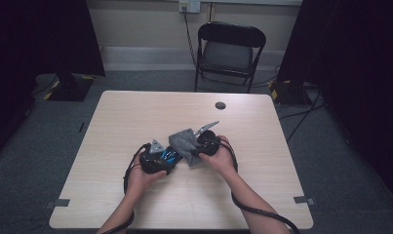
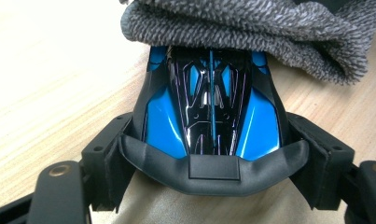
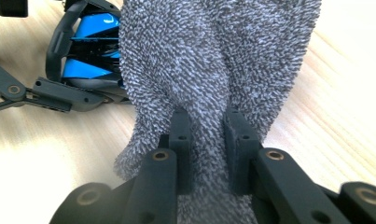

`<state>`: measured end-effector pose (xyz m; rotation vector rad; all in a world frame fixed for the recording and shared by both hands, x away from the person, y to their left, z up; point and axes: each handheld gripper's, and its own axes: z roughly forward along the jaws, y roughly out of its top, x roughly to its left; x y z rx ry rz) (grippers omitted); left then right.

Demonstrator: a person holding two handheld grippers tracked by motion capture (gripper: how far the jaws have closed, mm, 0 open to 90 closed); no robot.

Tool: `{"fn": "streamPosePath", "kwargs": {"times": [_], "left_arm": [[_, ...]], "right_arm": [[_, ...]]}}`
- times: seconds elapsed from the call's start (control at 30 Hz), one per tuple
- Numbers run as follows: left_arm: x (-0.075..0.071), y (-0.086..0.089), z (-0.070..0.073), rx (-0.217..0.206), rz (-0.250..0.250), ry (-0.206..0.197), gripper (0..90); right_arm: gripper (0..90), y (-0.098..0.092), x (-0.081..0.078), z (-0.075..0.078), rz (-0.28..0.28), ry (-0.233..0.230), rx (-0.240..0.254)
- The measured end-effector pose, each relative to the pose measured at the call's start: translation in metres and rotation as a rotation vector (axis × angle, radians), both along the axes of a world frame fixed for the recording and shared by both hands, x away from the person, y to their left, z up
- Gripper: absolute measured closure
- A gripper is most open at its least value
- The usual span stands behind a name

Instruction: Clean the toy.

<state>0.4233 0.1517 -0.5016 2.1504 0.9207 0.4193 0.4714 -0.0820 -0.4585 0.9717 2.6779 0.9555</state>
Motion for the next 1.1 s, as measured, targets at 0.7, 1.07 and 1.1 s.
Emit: {"fn": "streamPosePath", "kwargs": {"times": [0.7,1.07,1.1], "left_arm": [[0.000,0.000,0.000,0.000,0.000,0.000,24.0],[0.000,0.000,0.000,0.000,0.000,0.000,24.1],[0.000,0.000,0.000,0.000,0.000,0.000,24.0]], "right_arm": [[75.4,-0.021,0.012,-0.007,-0.074,0.009,-0.016],[75.4,-0.028,0.019,-0.007,-0.094,-0.001,-0.040],[75.4,-0.029,0.019,-0.007,-0.096,-0.002,-0.039]]}}
